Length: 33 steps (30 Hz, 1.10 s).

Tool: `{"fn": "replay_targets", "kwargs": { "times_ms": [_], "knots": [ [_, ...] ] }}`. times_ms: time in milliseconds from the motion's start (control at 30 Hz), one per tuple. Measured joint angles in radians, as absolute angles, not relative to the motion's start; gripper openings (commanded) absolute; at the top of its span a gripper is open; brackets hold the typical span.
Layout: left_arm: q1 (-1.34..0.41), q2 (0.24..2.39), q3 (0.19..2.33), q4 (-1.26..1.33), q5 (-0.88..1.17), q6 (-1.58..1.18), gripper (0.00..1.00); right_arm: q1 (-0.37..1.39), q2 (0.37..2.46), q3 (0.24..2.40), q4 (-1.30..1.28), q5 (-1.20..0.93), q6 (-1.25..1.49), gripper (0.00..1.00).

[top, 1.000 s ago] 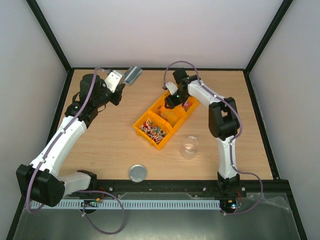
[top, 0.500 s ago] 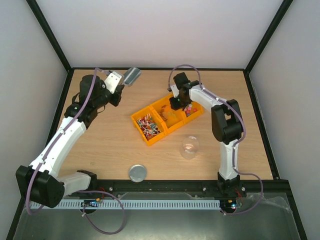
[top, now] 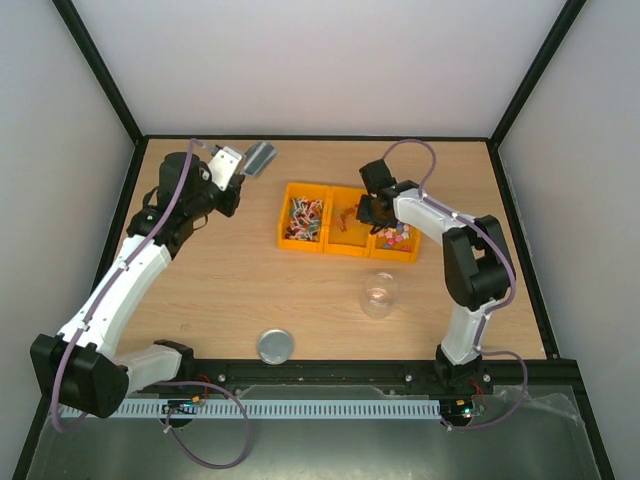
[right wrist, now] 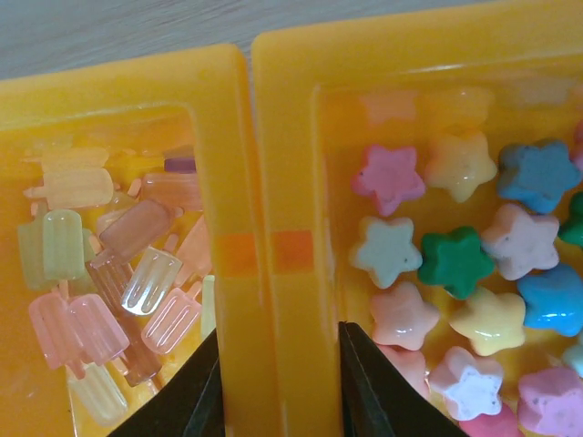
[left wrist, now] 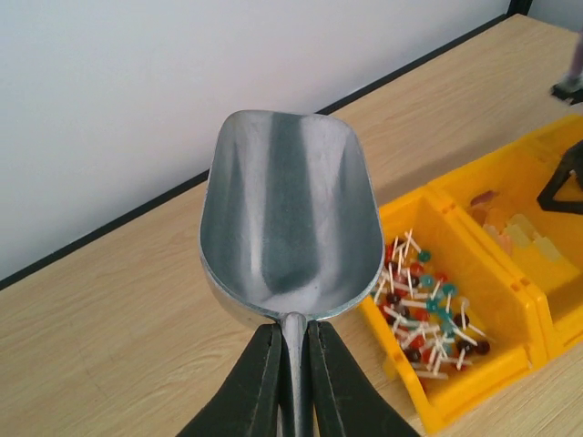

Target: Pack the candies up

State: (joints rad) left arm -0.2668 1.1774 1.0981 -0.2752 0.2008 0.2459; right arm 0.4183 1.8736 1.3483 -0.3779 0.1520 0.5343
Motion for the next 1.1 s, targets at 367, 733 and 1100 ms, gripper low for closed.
{"fn": "replay_targets", "kwargs": {
  "times_ms": [367,733,1100],
  "knots": [
    [-0.262,1.173,1.098,-0.323,0.163,0.243,0.02,0.414,1.821,1.257,-0.326,0.188,0.945,0.11],
    [-0.258,1.174,1.098,-0.323,0.149,0.23,0.02,0.413,1.737,1.181,-0.249,0.105,1.031,0.72],
    [-0.255,1.174,1.096,-0.32,0.194,0.241,0.02,0.369,1.483,1.156,-0.126,-0.212,0.657,0.99]
  ]
}}
